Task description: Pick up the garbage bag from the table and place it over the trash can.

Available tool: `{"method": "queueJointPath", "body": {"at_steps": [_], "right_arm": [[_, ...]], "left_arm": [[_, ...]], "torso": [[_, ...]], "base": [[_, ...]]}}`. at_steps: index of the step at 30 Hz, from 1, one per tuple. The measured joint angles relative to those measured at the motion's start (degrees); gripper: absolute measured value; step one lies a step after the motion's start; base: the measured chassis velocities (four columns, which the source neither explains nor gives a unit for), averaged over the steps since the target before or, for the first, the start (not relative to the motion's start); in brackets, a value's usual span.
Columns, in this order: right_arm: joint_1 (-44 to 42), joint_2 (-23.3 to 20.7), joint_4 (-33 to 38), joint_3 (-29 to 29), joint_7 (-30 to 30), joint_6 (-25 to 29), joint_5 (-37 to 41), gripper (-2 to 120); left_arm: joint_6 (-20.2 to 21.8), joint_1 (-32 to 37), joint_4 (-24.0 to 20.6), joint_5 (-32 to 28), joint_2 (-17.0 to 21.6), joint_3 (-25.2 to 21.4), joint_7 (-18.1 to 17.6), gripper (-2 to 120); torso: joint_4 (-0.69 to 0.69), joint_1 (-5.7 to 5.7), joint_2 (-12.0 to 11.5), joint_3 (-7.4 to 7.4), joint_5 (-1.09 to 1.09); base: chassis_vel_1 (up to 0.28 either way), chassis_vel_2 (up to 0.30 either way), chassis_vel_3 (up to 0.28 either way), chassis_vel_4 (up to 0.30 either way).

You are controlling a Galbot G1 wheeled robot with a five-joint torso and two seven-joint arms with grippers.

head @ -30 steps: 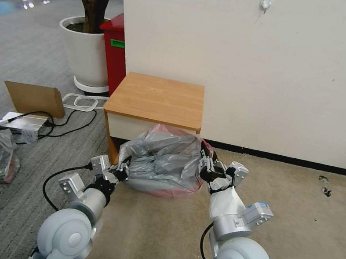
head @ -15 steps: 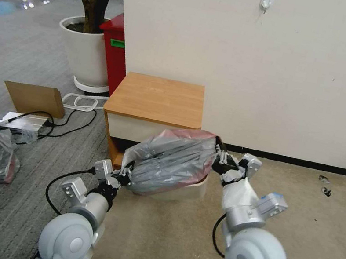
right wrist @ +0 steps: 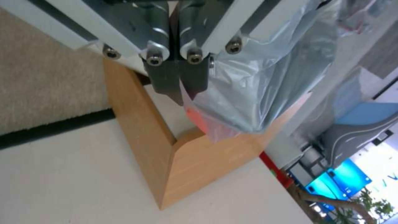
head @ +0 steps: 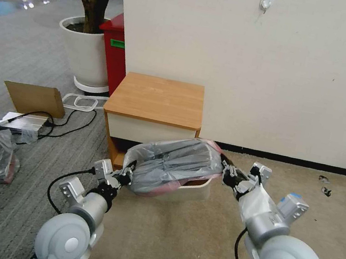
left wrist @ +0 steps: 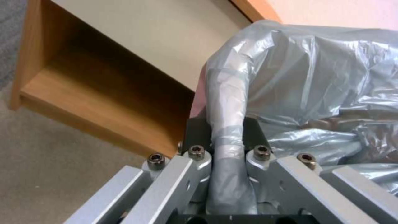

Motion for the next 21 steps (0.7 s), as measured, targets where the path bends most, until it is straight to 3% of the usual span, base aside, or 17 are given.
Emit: {"method": "queueJointPath", "body": {"at_steps": [11, 18, 21], "right_arm": [[-3.2, -1.2, 3.4, 0.2, 3.1, -2.1, 3.3, 0], [-3.1, -0.7, 0.5, -1.6, 2.0, -1.4, -1.0, 0], [-3.3, -0.7, -1.5, -2.3, -1.8, 0.9, -6.2, 0]], "left_arm": [[1.6, -0.8, -0.2, -5.9, 0.7, -2.0, -0.3, 5], [3.1, -1.2, -0.8, -11.4, 1.7, -3.7, -0.9, 5], [3.8, -1.2, -1.2, -12.9, 1.9, -4.2, -0.9, 5]], "torso": [[0.00, 0.00, 0.0, 0.00, 0.00], [0.00, 0.00, 0.0, 0.00, 0.00], [0.00, 0.00, 0.0, 0.00, 0.00]], "base": [[0.000, 0.000, 0.000, 0.000], [0.000, 0.000, 0.000, 0.000], [0.000, 0.000, 0.000, 0.000]]}}
